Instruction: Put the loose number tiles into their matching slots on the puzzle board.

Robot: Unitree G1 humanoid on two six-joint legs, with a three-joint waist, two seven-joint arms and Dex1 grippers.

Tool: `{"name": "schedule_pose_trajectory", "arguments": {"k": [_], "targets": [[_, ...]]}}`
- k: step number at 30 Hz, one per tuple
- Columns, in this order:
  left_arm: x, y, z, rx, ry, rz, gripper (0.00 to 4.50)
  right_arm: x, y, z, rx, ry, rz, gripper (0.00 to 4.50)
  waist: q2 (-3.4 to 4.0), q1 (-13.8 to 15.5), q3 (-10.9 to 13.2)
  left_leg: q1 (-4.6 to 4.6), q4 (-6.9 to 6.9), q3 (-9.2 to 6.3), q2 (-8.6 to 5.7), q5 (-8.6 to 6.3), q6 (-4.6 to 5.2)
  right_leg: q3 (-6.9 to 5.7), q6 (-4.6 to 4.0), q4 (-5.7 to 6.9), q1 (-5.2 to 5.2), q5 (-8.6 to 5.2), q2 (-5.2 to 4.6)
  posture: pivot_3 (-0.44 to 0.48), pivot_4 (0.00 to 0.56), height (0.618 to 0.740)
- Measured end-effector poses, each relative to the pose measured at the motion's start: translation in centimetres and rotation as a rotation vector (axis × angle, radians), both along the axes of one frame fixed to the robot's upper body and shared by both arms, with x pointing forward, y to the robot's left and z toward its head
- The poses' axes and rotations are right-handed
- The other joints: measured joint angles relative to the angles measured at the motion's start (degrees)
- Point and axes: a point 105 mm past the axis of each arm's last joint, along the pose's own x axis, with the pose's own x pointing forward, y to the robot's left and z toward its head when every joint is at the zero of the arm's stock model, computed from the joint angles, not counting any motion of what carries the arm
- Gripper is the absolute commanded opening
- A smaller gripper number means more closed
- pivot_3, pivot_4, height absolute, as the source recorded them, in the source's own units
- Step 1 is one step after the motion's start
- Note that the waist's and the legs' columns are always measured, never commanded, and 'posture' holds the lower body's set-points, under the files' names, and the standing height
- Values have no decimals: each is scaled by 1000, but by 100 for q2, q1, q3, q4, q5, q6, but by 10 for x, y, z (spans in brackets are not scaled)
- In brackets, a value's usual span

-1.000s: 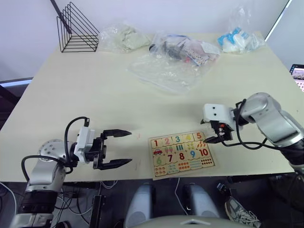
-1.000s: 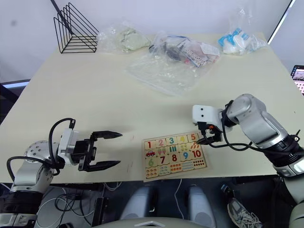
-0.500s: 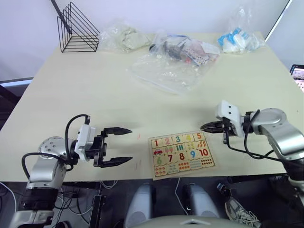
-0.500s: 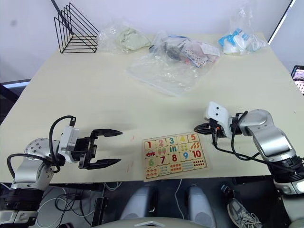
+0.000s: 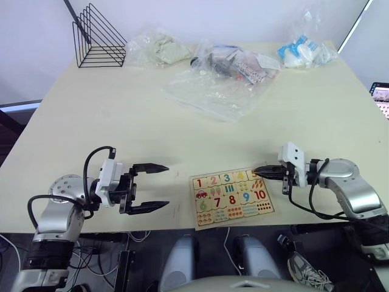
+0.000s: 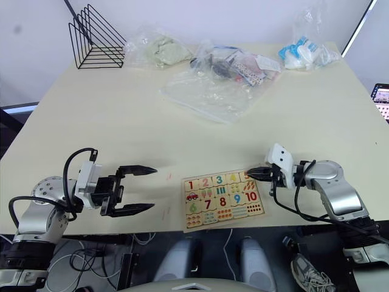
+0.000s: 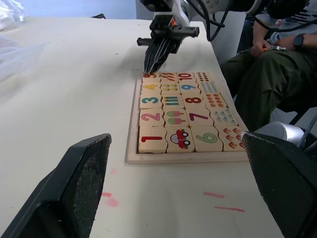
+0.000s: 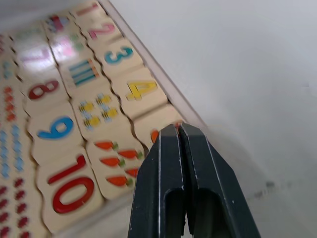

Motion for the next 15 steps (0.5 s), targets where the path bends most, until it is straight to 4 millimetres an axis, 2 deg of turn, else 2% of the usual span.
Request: {"name": "schedule_pose_trajectory", "arguments": {"k": [6,11,15], "targets": [[0,0,-1,0,3,4,4500,-1,0,-3,0,-32,8,46,-6,1,-4,4,0,-1,1,0,0,0,0,0,7,0,1,0,150,740],[2,5,-1,-5,-2,59,4500,-3,-1,-2,72,-21,-36,46,-7,4,-4,2,0,-3,1,0,0,0,0,-1,6,0,0,0,150,740],[9,13,-3,-42,13,182,4500,-2,-12,16,142,-86,-122,46,-6,5,-4,3,0,-11,2,0,0,2,1,-1,6,0,-2,0,150,740]]}}
